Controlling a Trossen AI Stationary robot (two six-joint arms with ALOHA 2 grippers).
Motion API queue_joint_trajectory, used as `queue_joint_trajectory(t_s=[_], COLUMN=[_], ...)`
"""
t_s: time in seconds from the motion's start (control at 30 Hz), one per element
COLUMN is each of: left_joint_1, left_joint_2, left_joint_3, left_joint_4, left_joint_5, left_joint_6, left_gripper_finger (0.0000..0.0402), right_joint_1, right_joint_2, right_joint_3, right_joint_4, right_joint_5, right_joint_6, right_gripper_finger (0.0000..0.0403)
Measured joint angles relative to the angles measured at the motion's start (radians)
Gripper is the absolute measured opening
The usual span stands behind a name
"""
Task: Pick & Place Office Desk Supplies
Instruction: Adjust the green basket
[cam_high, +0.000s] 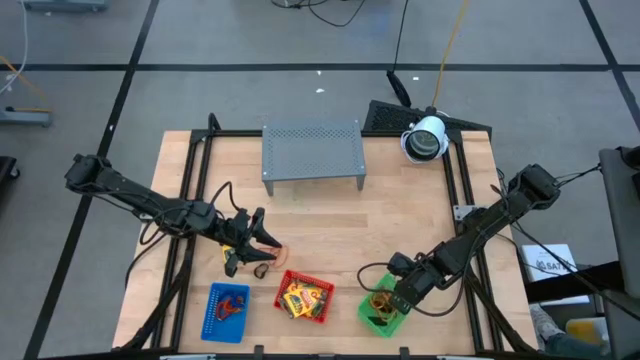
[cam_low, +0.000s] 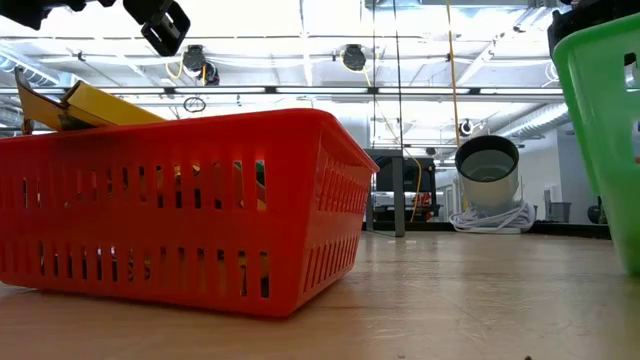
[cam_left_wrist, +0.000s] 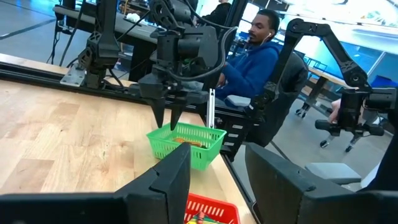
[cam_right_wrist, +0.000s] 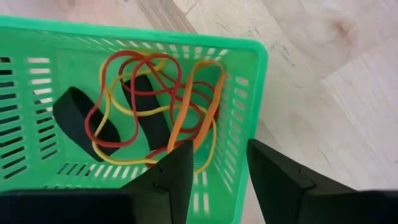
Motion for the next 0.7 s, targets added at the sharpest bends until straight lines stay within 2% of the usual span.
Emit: queue_joint_trajectory(t_s=[0.43, 0.7], left_joint_1=[0.000, 0.000], left_joint_2=[0.000, 0.000], left_joint_3=[0.000, 0.000], left_joint_4=[0.001, 0.001], left_joint_5=[0.000, 0.001], left_joint_6=[0.002, 0.003], left_gripper_finger=[0.0161, 0.0161], right_joint_1=[-0.001, -0.001], right_joint_2=[-0.005, -0.070], right_joint_3=[0.000, 0.000], right_joint_4=[0.050, 0.054], right_joint_5=[-0.045, 0.033], right_joint_6=[0.008, 0.015], right_gripper_finger=[0.0142, 0.0142])
